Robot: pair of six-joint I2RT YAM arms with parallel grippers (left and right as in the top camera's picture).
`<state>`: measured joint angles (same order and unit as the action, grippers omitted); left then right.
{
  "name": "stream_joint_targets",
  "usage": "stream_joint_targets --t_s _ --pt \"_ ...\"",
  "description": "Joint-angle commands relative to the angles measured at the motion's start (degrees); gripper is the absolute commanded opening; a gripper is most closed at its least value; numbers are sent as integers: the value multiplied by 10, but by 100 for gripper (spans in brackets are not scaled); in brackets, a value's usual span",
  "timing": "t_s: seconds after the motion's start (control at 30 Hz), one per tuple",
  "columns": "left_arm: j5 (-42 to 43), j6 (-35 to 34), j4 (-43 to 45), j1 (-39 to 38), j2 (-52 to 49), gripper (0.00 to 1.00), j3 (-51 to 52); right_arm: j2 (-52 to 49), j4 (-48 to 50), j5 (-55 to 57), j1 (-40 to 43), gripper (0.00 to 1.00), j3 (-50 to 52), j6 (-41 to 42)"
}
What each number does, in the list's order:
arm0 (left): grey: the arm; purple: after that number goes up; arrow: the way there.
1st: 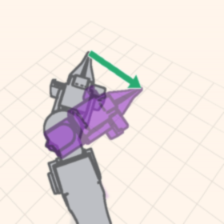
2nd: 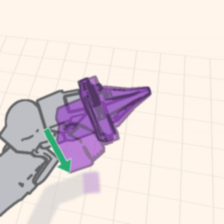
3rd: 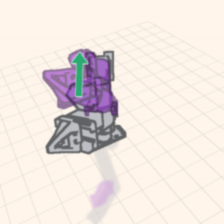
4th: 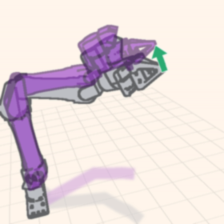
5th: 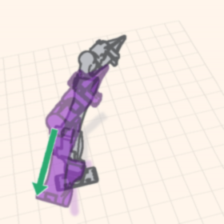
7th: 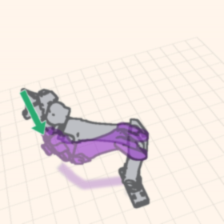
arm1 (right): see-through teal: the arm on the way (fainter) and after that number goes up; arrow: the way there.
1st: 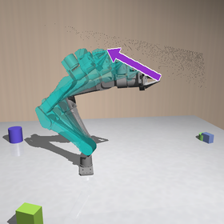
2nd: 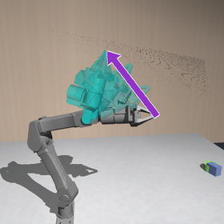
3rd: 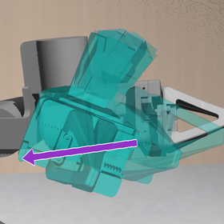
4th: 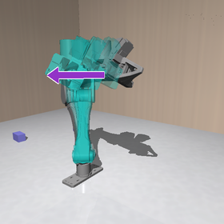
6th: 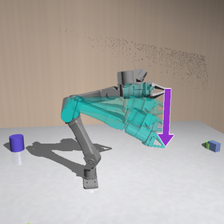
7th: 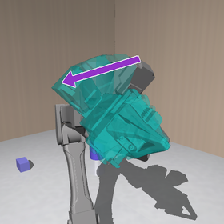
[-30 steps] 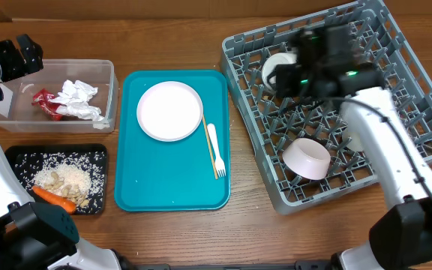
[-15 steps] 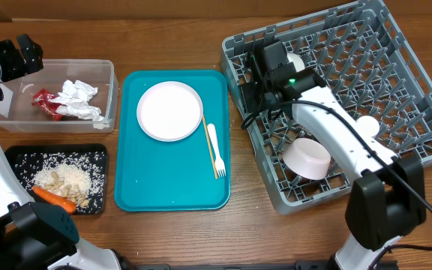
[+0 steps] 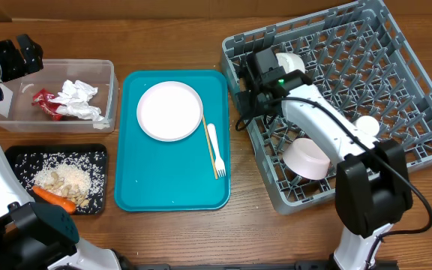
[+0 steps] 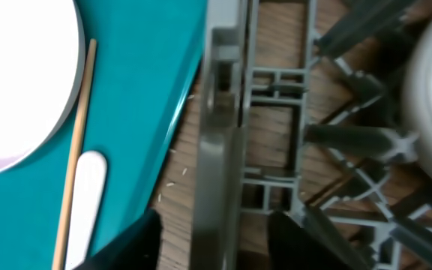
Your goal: Sort waste into correct bins and load items into the dishwasher rack
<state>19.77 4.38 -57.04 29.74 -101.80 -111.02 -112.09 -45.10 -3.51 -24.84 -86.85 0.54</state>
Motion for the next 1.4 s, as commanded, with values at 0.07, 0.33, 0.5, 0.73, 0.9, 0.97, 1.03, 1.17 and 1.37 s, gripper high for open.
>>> stream_joint_targets --t_s 0.07,0.33,0.5,0.73,0.9,0.97,1.03,1.17,1.37 --pt "7 -8 2 -1 3 100 -6 1 0 -4 -3 34 -9 -6" --pt "7 -8 2 -1 3 100 -6 1 35 -5 -3 9 -9 -5" --pt "6 -8 2 -1 3 100 -6 1 64 -5 -3 8 -9 -3" --pt "6 -8 2 -1 3 100 -6 -13 114 -5 -3 8 -9 25" --pt "7 -8 2 -2 3 100 -6 -35 150 -4 -3 5 -9 38" --pt "7 -8 2 -1 3 100 -6 -39 169 -2 -3 4 -9 43" --pt "7 -8 3 -1 3 100 -6 -39 185 12 -3 4 -9 51" --pt "7 -8 2 -1 3 100 -6 -39 215 30 -3 4 -9 70" --pt "6 -8 2 -1 3 100 -6 -39 245 31 -3 4 -9 83"
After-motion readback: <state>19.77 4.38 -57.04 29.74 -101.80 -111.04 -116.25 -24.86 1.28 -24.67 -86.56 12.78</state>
